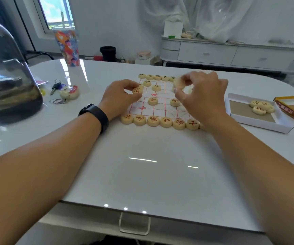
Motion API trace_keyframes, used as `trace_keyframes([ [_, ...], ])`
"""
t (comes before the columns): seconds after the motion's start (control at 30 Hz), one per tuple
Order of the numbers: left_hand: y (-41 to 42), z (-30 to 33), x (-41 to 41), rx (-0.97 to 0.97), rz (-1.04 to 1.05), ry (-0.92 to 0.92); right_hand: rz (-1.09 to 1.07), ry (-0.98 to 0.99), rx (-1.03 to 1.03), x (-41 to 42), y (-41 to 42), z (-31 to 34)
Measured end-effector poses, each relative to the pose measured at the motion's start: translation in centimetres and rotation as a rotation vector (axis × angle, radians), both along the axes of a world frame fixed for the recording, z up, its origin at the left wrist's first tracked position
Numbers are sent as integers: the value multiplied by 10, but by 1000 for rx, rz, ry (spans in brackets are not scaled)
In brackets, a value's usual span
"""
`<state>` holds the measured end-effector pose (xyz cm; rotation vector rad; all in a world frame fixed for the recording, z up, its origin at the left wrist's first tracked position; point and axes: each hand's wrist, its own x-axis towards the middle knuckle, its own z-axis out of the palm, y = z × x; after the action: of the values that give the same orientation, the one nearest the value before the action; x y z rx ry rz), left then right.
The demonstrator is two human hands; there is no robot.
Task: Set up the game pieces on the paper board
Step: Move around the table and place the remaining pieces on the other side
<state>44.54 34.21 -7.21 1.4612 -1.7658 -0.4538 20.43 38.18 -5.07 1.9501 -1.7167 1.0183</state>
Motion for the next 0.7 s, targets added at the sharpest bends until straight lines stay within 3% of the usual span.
trace_keyframes([
  [0.13,-5,-2,4,41,23,-14,-9,-88,37,5,0,-4],
  [0.37,-4,-4,2,113,37,-50,33,62,81,20,7,-8],
  [0.7,-1,-2,3,148,55,-52,56,8,135,10,11,-8],
])
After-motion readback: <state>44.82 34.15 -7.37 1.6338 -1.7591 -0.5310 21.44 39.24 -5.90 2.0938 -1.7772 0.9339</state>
